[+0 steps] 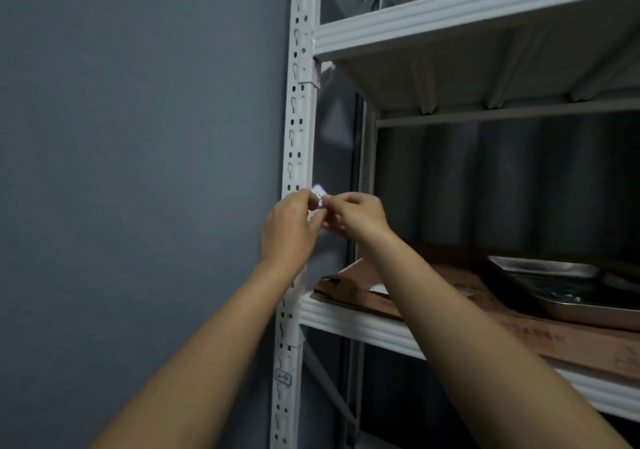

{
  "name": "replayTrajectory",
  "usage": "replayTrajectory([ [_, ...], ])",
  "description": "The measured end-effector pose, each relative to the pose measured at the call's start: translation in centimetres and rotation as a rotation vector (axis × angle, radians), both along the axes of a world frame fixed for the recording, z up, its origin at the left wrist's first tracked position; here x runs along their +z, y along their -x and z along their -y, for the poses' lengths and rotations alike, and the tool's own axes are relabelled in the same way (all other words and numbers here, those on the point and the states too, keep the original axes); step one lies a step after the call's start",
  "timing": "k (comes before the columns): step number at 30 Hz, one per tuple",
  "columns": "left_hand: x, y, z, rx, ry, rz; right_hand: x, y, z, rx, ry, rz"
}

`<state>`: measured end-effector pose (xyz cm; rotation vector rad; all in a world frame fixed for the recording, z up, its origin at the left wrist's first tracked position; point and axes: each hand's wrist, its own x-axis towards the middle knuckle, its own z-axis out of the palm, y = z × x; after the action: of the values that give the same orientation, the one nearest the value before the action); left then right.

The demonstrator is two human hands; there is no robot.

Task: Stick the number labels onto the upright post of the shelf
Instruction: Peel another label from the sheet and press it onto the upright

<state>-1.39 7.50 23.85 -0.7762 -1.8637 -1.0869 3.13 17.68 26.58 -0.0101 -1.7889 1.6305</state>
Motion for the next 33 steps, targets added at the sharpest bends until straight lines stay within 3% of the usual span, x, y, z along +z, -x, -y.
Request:
replayTrajectory([
  [5, 0.8, 1.6, 4.4, -0.119, -0.174, 0.122, 0.2, 0.8, 1.9, -0.087, -0.452, -0.061],
  [9, 1.2, 3.1, 6.1, -0.297, -0.222, 0.226, 0.3, 1.4, 3.1, -0.105, -0.628, -0.031],
  [21, 2.5, 7.3, 3.4, -0.408, -0.349, 0.257, 0.9, 5.4, 1.9, -0.22, -0.511, -0.123],
  [33, 2.5, 10.7, 1.2, -0.273, -0.333, 0.151, 2.4, 9.2, 0.2, -0.506, -0.631, -0.065],
])
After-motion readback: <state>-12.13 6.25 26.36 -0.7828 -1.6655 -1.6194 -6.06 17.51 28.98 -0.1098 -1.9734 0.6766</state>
